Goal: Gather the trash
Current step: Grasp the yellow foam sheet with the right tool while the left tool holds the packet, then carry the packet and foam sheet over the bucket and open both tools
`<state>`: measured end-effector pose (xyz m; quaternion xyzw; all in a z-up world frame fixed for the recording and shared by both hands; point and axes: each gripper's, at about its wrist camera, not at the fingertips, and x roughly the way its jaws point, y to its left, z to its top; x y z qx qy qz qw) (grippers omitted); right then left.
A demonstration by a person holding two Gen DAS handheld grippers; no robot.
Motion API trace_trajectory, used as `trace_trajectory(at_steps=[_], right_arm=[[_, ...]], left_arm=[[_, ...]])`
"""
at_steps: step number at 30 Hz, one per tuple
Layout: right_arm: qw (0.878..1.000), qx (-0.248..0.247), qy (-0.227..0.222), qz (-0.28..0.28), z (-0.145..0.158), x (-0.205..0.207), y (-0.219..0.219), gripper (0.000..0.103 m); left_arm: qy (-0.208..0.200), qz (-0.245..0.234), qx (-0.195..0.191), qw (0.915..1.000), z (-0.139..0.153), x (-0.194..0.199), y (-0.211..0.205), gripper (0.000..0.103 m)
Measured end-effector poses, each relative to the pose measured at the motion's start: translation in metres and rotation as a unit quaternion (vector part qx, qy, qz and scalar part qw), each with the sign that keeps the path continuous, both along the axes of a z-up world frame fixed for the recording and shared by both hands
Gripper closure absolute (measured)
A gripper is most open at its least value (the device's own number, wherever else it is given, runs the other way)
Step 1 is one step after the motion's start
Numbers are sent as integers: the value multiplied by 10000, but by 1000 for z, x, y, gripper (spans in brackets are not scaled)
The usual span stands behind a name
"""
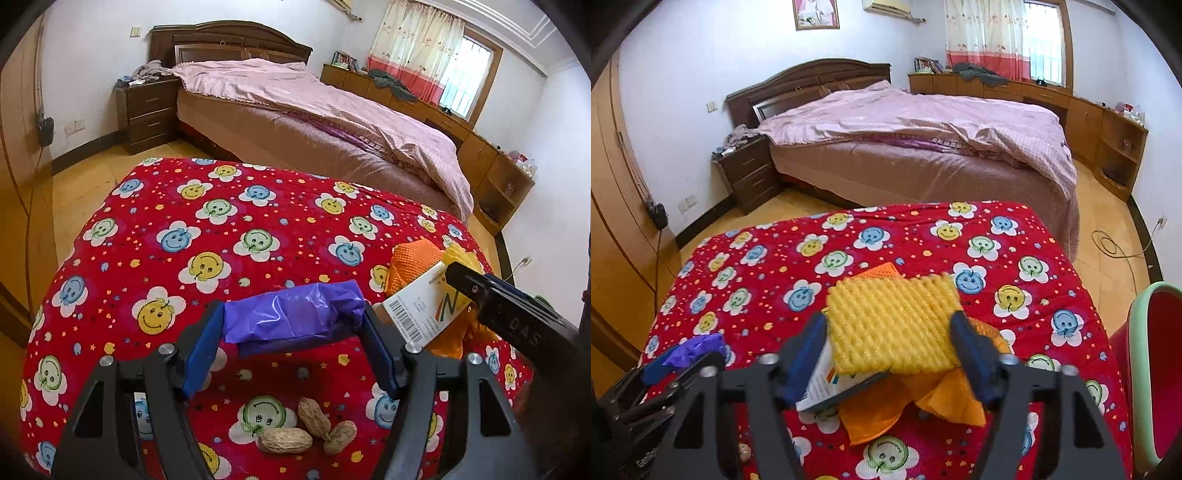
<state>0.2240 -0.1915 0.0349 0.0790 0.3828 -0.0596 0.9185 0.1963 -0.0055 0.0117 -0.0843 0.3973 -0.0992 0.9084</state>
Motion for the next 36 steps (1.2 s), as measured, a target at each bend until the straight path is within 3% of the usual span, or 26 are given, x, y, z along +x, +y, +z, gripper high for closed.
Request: trace_trajectory(at_steps=[4,6,20,36], right_arm=[[10000,24,66,-6,-4,1,-2,75],[9999,111,28,-64,-3,-3,-6,79],[9968,338,-725,1,52,-74,-19,81],[9913,551,-1165,-260,85,-153,-40,81]], left_arm=[[-6,-17,12,10000,0,0,-1,31],[-34,-22,28,10000,1,-1,-2,32],[-351,-217,145,9990,32,-25,-22,31],[-678,-617,74,9958,76,-79,-56,31]])
